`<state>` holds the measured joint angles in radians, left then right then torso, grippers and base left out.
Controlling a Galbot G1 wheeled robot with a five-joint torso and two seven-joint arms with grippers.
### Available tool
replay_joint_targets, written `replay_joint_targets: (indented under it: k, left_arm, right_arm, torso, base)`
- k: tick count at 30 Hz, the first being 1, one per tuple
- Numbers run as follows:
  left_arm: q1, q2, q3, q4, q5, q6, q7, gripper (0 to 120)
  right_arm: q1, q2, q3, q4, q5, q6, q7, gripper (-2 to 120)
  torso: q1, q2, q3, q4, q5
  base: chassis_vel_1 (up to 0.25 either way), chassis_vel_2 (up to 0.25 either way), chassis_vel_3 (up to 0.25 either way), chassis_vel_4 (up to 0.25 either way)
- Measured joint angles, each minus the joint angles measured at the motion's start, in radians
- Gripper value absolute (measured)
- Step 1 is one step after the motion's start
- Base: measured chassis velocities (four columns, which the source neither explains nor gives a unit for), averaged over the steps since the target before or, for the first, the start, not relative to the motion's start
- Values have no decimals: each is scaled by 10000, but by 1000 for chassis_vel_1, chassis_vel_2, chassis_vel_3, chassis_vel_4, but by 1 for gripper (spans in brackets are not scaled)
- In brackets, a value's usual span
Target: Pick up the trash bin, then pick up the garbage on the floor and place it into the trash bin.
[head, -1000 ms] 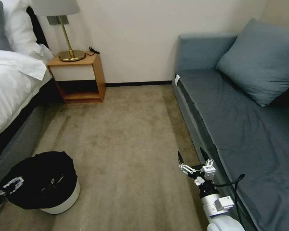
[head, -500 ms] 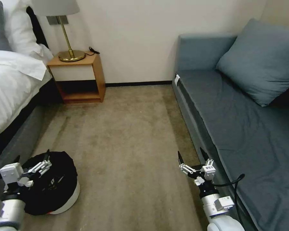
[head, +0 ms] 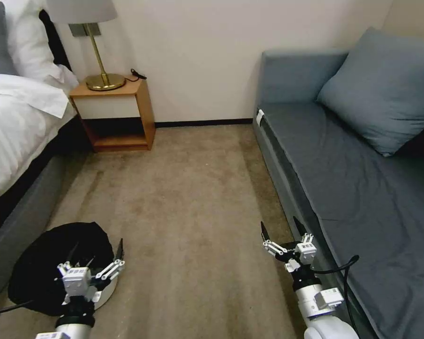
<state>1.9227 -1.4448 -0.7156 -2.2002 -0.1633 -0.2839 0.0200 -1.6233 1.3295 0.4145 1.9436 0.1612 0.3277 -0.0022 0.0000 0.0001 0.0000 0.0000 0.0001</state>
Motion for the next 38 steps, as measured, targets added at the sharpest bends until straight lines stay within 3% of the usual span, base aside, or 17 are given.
replay_joint_targets:
  k: [5, 38]
  left_arm:
    - [-174, 1, 203, 132, 275, -29, -87, 100]
    - [-192, 23, 152, 156, 211, 53, -135, 100]
  right_arm:
    - [0, 0, 0, 0, 0, 0, 0, 100]
    - [0, 0, 0, 0, 0, 0, 0, 100]
  torso:
    - [0, 0, 0, 0, -1]
    - [0, -1, 0, 0, -1]
  base:
    - [0, 0, 0, 0]
    - [0, 0, 0, 0]
